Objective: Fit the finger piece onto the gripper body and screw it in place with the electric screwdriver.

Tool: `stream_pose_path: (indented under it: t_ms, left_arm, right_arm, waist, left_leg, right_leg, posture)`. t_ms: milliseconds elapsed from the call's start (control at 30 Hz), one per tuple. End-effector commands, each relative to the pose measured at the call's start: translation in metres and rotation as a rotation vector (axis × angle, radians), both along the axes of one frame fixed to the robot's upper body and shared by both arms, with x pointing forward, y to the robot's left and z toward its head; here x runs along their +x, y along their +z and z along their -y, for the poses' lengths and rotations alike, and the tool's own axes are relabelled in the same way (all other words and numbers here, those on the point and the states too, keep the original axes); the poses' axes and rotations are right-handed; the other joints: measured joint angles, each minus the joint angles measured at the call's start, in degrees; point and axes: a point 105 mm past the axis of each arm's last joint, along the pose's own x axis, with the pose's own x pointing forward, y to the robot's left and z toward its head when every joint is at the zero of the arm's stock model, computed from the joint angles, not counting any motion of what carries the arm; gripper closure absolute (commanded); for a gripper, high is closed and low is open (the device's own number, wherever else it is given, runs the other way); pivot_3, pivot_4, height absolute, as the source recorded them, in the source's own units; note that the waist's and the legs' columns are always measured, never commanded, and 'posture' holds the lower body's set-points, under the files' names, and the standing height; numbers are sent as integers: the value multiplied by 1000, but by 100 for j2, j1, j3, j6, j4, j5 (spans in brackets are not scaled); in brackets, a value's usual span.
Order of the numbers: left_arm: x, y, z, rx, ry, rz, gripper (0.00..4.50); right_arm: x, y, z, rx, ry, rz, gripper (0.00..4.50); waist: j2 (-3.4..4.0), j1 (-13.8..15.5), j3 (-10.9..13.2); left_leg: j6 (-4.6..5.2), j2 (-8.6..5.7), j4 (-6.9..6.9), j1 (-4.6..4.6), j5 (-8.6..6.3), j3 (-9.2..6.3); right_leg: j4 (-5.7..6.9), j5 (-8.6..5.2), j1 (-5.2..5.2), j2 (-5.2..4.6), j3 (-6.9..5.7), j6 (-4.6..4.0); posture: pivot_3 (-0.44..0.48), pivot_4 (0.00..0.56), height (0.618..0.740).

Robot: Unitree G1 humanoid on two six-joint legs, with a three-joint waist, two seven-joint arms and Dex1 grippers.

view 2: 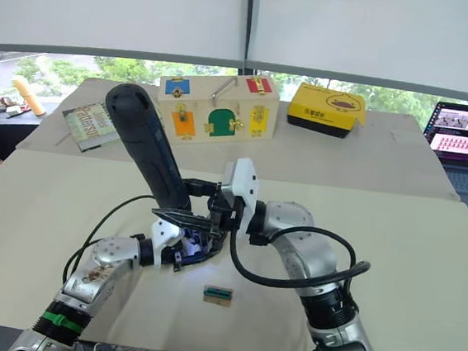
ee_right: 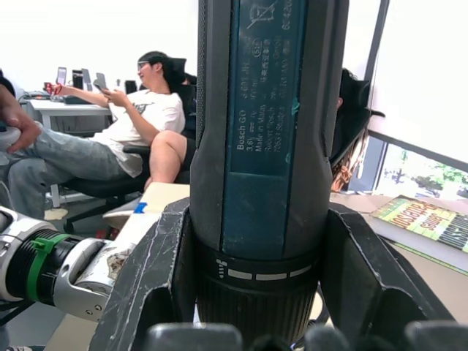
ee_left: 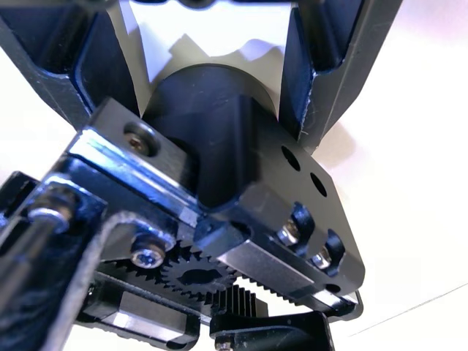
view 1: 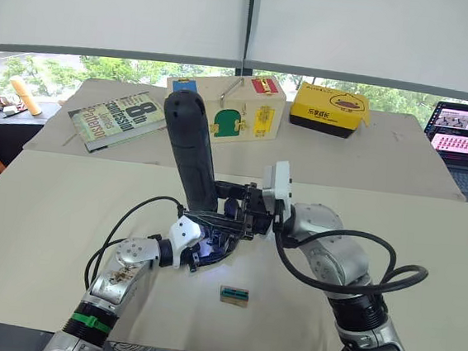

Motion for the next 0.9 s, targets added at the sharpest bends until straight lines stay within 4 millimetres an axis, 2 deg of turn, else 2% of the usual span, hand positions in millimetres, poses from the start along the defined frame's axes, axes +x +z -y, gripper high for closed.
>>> stream_pose_path:
  t_ms: [33, 200, 333, 667, 733, 767, 800, 833, 900]
  left_arm:
    - [-9, -26, -2, 29, 12, -115, 2232]
    - [-7, -28, -3, 33, 30, -110, 2232]
    - [-5, -29, -3, 34, 39, -109, 2232]
    - [-5, -35, 0, 18, 61, -126, 2232]
    - [-5, -35, -1, 17, 74, -123, 1178]
    - [-5, -35, -1, 15, 73, -128, 904]
    - [-4, -35, -3, 11, 88, -129, 340]
    - [-4, -35, -7, 17, 100, -120, 24]
    - [-6, -34, -13, 17, 113, -118, 24]
  right_arm:
    - [-2, 6, 2, 12, 25, 5, 2567]
    - [-10, 36, 10, 99, 86, 75, 2567]
    - [-18, 52, 16, 145, 129, 115, 2567]
    - [-36, 57, 27, 103, 252, 75, 2567]
    - [-43, 63, 30, 95, 286, 77, 2567]
    - [-46, 66, 31, 92, 299, 77, 2567]
    - [-50, 72, 34, 86, 316, 72, 2567]
    - [-55, 77, 39, 70, 335, 54, 2567]
    - [-61, 86, 50, 31, 357, 9, 2567]
  waist:
    - [0, 0, 0]
    - [1, 16, 8]
    - [4, 39, 16]
    - [3, 63, 18]
    - [3, 70, 18]
    - [4, 71, 19]
    - [8, 68, 21]
    - [14, 68, 25]
    - [21, 72, 31]
  left_leg:
    - [0, 0, 0, -5, 0, -3]
    - [0, -1, 1, -20, 0, -20]
    - [0, -2, 1, -31, 0, -34]
    - [1, -4, 4, -43, 0, -50]
    - [1, -4, 4, -45, 0, -54]
    - [2, -4, 4, -47, 0, -55]
    - [2, -4, 3, -47, 0, -56]
    - [2, -4, 3, -47, -1, -56]
    - [3, -4, 3, -50, -1, -59]
  right_leg:
    - [-2, 0, -1, 0, -1, -1]
    - [-19, 2, -2, 0, -10, -2]
    - [-32, 3, -2, 1, -20, -2]
    - [-37, 4, 0, -3, -32, -1]
    - [-38, 4, 0, -6, -35, -1]
    - [-39, 5, -1, -7, -37, -1]
    - [-39, 5, -1, -7, -37, -1]
    - [-39, 5, -2, -7, -37, -2]
    - [-39, 7, -4, -11, -40, -5]
  posture:
    - [0, 150, 740]
    - [0, 150, 740]
    - [0, 150, 740]
    - [0, 150, 740]
    - [0, 150, 740]
    - [0, 150, 740]
    - [0, 150, 740]
    - [0, 150, 740]
    - [0, 150, 740]
